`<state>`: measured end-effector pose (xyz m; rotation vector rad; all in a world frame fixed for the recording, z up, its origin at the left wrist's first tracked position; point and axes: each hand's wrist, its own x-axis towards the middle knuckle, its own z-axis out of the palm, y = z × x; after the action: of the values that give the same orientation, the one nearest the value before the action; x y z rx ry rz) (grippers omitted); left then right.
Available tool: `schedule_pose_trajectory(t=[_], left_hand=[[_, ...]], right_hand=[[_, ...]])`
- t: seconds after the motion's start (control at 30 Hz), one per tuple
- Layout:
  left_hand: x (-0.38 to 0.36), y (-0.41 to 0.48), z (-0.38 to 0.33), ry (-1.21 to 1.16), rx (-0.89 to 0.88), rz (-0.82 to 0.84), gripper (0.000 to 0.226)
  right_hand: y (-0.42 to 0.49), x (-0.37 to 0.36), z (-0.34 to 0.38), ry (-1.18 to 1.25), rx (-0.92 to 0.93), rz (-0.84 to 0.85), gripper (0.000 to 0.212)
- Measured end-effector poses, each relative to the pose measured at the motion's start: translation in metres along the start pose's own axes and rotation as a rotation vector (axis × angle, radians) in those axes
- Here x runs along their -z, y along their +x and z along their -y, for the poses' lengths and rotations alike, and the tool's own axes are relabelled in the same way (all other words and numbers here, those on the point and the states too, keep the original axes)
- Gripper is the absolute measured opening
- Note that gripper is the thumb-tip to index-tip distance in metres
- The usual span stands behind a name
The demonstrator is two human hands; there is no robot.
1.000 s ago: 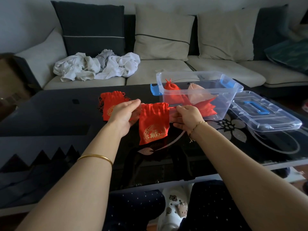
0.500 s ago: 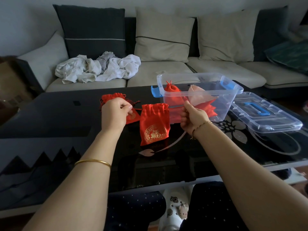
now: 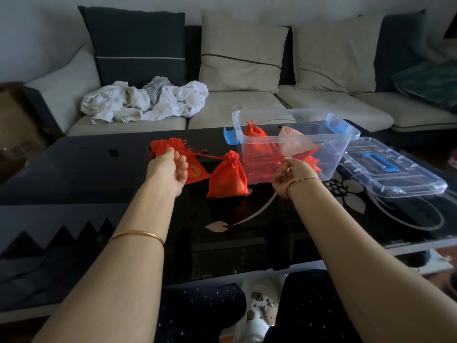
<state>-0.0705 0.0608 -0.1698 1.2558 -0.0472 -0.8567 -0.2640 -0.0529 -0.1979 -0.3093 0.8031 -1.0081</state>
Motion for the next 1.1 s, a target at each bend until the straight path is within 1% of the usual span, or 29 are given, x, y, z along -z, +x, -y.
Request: schedule_pose_trajectory(t=[0.03, 0.1, 0.17, 0.2, 0.3, 0.4, 0.47, 0.53, 0.6, 0.67, 0.73, 0.8, 0.9, 1.0, 1.1], left_hand=[[-0.002, -0.002, -0.001, -0.062, -0.018, 0.062, 0.031], [-0.006, -0.007, -0.003, -0.151, -0.066, 0.241, 0.037], [-0.01, -0.015, -0.007, -0.181, -0.099, 0.396, 0.037], [-0.013, -0.018, -0.008, -0.16, -0.116, 0.44, 0.034], [-0.023, -0.028, -0.007, -0.017, -0.163, 0.518, 0.03], [-0.03, -0.035, -0.004, 0.116, -0.175, 0.579, 0.03], [-0.032, -0.039, -0.002, 0.203, -0.232, 0.601, 0.02], [-0.033, -0.041, 0.0, 0.337, -0.322, 0.628, 0.009], [-0.033, -0.042, 0.002, 0.482, -0.406, 0.635, 0.006], [-0.034, -0.042, 0.003, 0.563, -0.466, 0.606, 0.004], [-0.034, -0.042, 0.003, 0.566, -0.477, 0.592, 0.004], [-0.035, -0.041, 0.004, 0.526, -0.449, 0.596, 0.004], [-0.034, -0.042, 0.004, 0.474, -0.409, 0.61, 0.005], [-0.035, -0.044, 0.004, 0.462, -0.398, 0.634, 0.005], [-0.036, -0.044, 0.004, 0.435, -0.399, 0.64, 0.007]], right_hand=[[-0.001, -0.002, 0.0, -0.037, 0.059, -0.024, 0.03], [-0.008, -0.008, 0.003, -0.171, 0.216, -0.05, 0.028], [-0.018, -0.015, 0.005, -0.315, 0.383, -0.013, 0.029], [-0.024, -0.018, 0.005, -0.387, 0.461, 0.032, 0.03], [-0.039, -0.029, 0.001, -0.616, 0.644, 0.171, 0.025], [-0.046, -0.039, -0.004, -0.813, 0.79, 0.216, 0.024], [-0.05, -0.044, -0.006, -0.883, 0.853, 0.247, 0.026], [-0.054, -0.047, -0.008, -0.912, 0.869, 0.285, 0.026], [-0.057, -0.049, -0.01, -0.938, 0.882, 0.336, 0.024], [-0.059, -0.051, -0.012, -0.938, 0.868, 0.39, 0.023], [-0.056, -0.052, -0.012, -0.856, 0.777, 0.4, 0.028], [-0.05, -0.051, -0.011, -0.795, 0.631, 0.365, 0.033], [-0.046, -0.044, -0.014, -0.943, 0.486, 0.358, 0.033], [-0.047, -0.041, -0.017, -0.987, 0.462, 0.439, 0.028], [-0.046, -0.041, -0.016, -1.075, 0.542, 0.461, 0.024]])
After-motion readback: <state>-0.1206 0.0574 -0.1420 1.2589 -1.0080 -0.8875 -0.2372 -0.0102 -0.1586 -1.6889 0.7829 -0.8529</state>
